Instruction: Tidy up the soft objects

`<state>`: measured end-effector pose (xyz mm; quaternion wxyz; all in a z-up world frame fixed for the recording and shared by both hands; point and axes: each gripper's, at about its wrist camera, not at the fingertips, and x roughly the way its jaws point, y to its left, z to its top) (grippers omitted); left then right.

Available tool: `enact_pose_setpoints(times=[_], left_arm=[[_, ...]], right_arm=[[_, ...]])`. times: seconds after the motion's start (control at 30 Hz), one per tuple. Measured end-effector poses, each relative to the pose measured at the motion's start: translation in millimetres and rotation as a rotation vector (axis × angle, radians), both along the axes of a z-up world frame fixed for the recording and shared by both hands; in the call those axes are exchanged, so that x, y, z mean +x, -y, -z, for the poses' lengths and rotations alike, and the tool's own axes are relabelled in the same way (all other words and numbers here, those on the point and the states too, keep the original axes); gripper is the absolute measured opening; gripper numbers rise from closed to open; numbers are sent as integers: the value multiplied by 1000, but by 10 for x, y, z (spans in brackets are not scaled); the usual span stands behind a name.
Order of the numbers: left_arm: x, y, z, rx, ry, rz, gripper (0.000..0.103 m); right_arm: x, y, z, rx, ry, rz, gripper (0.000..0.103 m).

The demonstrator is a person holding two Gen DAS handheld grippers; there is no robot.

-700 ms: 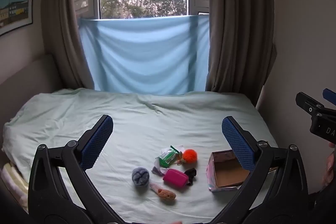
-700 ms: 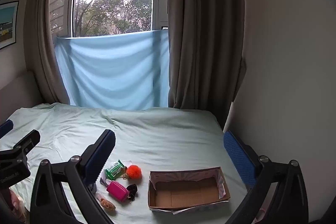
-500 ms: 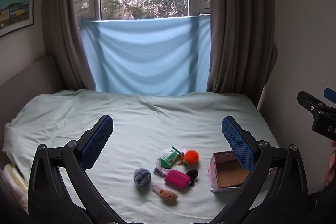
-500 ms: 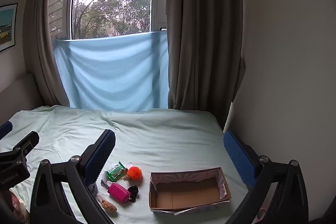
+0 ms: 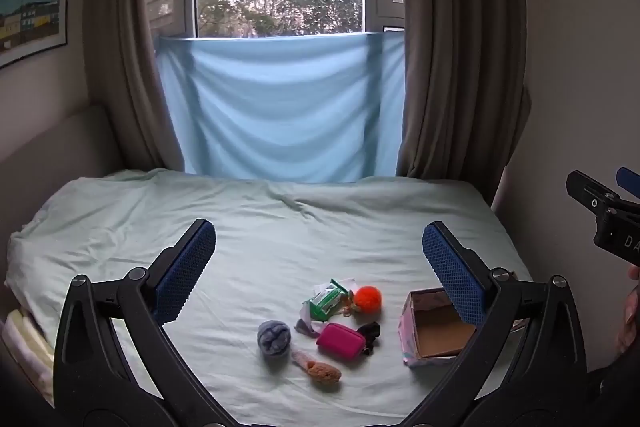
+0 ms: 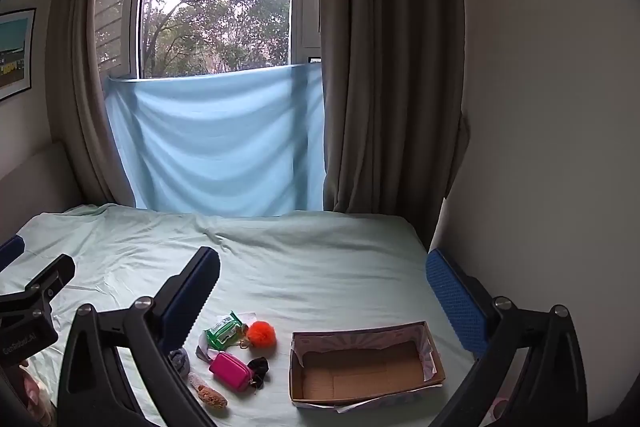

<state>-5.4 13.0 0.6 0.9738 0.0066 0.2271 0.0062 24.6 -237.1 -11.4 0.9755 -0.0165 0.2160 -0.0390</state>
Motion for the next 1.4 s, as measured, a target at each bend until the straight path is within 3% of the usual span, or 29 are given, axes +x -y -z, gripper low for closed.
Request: enact_pose_setpoints(times=[1.4], left_arm=[[-2, 26, 22, -4, -12, -5, 103]], right_arm=[[-21, -72, -19, -7, -3, -11, 103]])
